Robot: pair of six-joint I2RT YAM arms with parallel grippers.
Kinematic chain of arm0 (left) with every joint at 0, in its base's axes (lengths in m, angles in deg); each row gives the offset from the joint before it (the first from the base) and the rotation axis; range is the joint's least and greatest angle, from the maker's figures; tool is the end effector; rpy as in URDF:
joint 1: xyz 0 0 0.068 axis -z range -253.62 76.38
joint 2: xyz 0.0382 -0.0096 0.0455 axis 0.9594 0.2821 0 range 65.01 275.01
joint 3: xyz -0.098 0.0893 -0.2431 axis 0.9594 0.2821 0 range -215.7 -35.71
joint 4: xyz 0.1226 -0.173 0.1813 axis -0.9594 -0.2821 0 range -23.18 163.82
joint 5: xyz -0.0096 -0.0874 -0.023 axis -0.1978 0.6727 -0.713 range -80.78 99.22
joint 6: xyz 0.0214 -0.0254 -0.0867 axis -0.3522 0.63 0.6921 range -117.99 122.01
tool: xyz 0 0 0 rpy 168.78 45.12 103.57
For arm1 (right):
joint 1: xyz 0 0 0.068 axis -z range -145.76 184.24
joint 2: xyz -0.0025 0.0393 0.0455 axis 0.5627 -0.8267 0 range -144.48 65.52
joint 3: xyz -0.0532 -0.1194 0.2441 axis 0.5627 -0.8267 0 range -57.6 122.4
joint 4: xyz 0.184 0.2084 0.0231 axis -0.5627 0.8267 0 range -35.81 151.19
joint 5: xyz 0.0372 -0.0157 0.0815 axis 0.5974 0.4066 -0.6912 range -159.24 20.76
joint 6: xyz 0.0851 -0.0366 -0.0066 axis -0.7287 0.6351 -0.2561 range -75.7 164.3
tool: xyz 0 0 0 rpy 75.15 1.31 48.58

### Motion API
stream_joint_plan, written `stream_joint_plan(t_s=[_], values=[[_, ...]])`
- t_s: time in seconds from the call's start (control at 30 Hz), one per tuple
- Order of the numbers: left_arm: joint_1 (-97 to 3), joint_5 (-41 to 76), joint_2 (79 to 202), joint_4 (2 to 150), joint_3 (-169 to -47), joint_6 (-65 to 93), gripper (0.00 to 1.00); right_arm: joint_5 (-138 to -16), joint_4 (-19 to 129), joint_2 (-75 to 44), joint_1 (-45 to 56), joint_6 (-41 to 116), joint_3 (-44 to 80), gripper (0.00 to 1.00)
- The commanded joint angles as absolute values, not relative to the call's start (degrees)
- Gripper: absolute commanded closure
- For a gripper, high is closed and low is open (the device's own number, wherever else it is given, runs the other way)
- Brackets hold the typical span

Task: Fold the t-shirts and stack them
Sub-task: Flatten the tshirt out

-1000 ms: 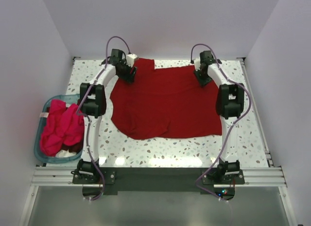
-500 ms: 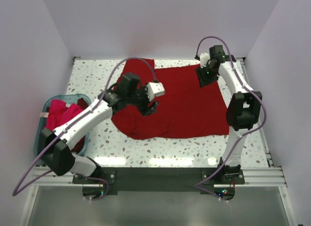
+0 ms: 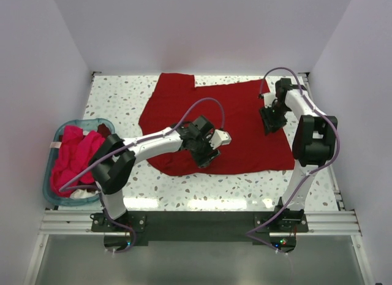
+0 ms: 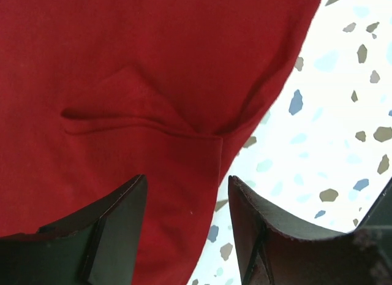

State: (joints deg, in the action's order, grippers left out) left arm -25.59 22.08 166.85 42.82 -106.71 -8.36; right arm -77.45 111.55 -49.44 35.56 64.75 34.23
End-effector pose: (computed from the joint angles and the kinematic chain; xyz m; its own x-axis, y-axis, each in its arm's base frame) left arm 0.2574 -0.3138 0.1553 -0.4369 0.7481 -0.4995 0.8882 0.4465 -0.1081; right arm 0.4253 0.0021 0.1537 -0.9235 -0.3248 -0.2040 -0.3454 0.9355 0.0743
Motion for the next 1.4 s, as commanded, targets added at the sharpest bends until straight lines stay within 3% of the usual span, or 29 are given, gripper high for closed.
stream_joint_plan(t_s=[0.0, 0.4, 0.53, 0.67, 1.03, 1.23, 1.37], values=[[-25.28, 20.82, 169.42, 42.19, -112.07, -5.9, 0.41, -76.8, 111.58, -47.86, 36.96, 65.75, 33.36, 0.58], [-22.2, 18.89, 173.64, 40.43, -115.42, -4.58, 0.35, -76.36, 112.64, -48.82, 38.11, 66.54, 34.77, 0.58], [-21.85, 16.26, 174.25, 40.43, -115.77, -4.32, 0.38, -76.45, 112.9, -49.09, 38.37, 66.54, 35.38, 0.58], [-21.76, 14.85, 174.35, 40.42, -116.21, -4.05, 0.51, -76.45, 113.16, -49.44, 38.29, 66.62, 35.47, 0.57], [-22.37, 16.59, 170.22, 41.57, -114.72, -5.02, 1.0, -76.45, 112.81, -49.09, 38.46, 66.8, 34.68, 0.57], [-23.61, 23.26, 160.58, 39.73, -110.68, -11.07, 1.0, -75.92, 112.55, -48.91, 38.55, 67.59, 33.89, 0.57], [-24.14, 31.87, 152.91, 30.19, -106.29, -22.92, 1.0, -75.48, 112.46, -48.48, 38.81, 68.38, 33.36, 0.57]])
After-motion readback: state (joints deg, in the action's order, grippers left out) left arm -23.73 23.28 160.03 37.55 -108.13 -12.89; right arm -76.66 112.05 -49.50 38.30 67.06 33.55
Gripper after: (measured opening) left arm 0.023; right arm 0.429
